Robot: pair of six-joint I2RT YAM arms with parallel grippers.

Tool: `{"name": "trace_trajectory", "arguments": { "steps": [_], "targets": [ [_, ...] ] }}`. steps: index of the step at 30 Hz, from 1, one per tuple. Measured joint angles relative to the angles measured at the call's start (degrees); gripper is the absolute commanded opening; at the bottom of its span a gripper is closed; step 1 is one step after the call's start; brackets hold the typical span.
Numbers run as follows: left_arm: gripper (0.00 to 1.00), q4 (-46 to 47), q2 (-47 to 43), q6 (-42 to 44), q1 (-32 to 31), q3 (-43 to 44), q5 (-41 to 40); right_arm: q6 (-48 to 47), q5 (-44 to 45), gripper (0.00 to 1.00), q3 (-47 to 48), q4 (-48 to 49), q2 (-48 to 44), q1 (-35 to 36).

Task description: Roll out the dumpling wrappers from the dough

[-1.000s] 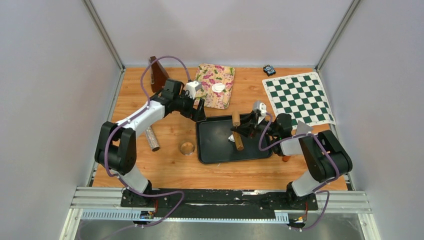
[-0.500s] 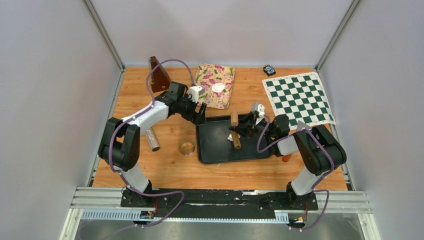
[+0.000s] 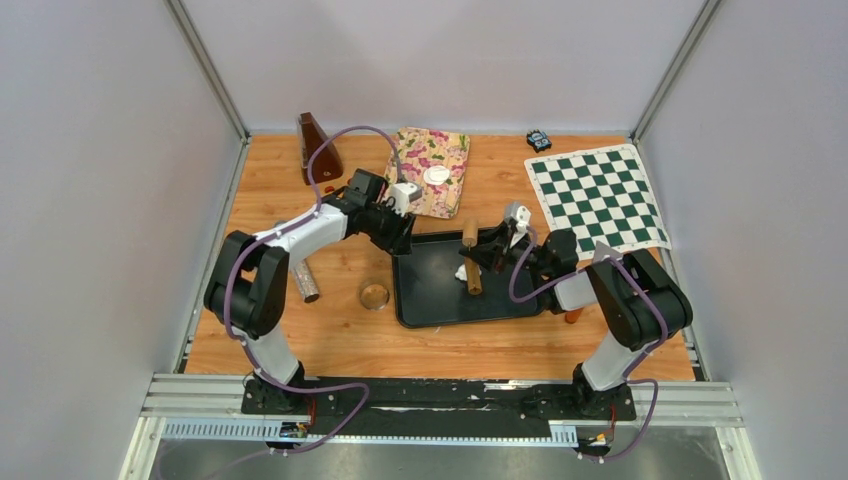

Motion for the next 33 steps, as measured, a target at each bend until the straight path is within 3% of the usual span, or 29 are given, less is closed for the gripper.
{"name": "trace_trajectory", "arguments": {
  "steps": [3,9,15,21,33],
  "targets": [
    [0.31,-0.7,1.0,0.2,-0.2,0.0,0.0,0.8,2.2,0.0,0.0,-0.2,0.0,0.4],
    [0.18,-1.4,3.0,0.6,-1.2,0.0,0.0,-1.1,7.5,0.0,0.0,-0.2,0.0,5.5],
    [0.15,-2.6,4.7,0.7,-1.8,0.2,0.0,-4.5,13.7,0.0,0.0,-0.4,0.2,12.7],
    [0.14,-3.0,4.7,0.7,-1.8,0.4,0.0,-4.7,17.0,0.0,-0.7,-3.4,0.2,11.2],
    [0.09,-3.1,4.7,0.7,-1.8,0.5,-0.1,4.2,4.4,0.0,0.3,-5.1,-9.0,7.5]
  ]
}}
